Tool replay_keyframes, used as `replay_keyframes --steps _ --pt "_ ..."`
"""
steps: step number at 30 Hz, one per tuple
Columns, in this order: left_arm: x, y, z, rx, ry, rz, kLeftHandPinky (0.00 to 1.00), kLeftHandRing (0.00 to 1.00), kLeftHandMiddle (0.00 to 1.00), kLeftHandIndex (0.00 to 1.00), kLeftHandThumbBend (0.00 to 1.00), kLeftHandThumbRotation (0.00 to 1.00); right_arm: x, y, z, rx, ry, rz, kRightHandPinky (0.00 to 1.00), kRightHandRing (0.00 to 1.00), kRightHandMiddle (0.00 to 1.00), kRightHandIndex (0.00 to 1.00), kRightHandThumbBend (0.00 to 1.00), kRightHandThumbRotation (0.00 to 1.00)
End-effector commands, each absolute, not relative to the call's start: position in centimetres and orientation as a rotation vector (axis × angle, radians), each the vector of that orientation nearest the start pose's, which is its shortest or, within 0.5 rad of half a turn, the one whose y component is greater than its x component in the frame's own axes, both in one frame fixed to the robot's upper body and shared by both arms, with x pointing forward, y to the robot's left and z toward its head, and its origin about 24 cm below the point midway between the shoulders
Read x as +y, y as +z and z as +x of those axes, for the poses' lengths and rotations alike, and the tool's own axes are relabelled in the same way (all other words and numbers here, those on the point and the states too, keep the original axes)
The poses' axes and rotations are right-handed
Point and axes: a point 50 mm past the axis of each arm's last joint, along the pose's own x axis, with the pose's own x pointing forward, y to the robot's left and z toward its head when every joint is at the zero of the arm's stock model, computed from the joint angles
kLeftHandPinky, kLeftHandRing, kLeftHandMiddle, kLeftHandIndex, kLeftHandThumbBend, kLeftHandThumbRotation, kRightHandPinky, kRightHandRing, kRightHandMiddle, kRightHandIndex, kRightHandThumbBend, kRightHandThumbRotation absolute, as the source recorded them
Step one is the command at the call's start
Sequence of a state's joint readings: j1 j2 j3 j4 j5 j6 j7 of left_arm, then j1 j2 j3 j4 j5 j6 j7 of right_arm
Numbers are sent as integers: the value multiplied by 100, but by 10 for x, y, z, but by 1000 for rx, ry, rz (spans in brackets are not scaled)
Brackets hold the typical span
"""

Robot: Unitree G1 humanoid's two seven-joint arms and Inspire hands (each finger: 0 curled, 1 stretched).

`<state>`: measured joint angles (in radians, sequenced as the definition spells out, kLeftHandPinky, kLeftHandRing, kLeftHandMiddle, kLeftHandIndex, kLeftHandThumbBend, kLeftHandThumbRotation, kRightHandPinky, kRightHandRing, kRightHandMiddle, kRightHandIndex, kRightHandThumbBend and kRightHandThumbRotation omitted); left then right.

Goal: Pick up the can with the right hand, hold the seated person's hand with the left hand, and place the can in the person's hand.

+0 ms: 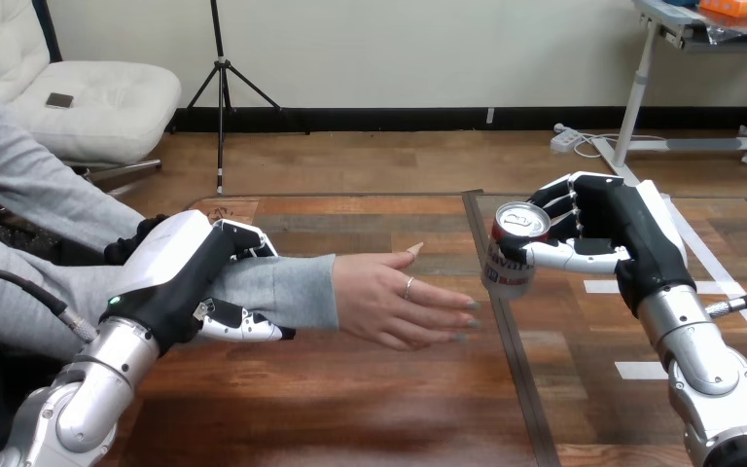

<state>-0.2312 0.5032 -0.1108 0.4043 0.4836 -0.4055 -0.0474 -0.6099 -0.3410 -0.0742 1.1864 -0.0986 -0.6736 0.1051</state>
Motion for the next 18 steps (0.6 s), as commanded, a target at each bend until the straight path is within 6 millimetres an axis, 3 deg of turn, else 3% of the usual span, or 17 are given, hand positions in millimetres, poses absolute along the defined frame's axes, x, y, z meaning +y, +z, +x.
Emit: replay_keyframes --steps 1,10,13,18 --pt "205 89 308 -316 -239 963 32 36 42 43 68 0 -206 83 357 -285 115 -378 33 36 41 45 71 0" --pt "205 89 308 -317 -239 960 32 36 42 43 68 0 -198 82 358 -287 125 -377 33 36 41 45 71 0" --pt "205 89 309 -316 -244 955 33 36 42 43 68 0 -183 81 359 -289 171 -328 35 37 42 45 70 0" --pt "205 89 310 -312 -244 954 33 36 42 43 68 0 -175 83 358 -320 199 -356 35 37 42 45 70 0"
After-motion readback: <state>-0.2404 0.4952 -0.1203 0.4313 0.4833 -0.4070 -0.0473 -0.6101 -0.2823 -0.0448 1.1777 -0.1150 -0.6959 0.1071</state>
